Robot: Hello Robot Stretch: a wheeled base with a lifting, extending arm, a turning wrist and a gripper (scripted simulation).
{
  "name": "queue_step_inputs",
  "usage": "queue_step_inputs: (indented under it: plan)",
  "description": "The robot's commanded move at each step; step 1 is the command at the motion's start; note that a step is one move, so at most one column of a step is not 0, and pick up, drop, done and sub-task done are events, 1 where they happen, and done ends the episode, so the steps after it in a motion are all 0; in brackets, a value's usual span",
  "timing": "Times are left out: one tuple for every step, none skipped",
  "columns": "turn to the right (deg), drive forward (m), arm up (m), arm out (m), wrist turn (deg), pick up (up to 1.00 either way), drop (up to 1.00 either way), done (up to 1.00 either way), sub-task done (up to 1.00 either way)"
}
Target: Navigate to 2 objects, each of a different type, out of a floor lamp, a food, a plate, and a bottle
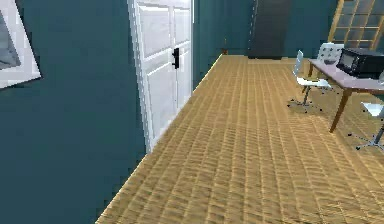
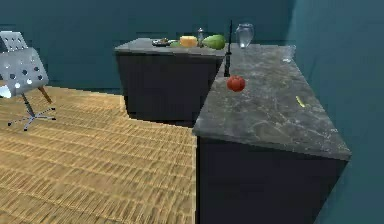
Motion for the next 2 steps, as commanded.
queue_step_inputs:
  plan:
    - [12.0, 0.00, 0.00, 0.00, 0.0, 0.00, 0.00, 0.00, 0.00]
    - [0.0, 0.15, 0.00, 0.00, 0.0, 0.00, 0.00, 0.00, 0.00]
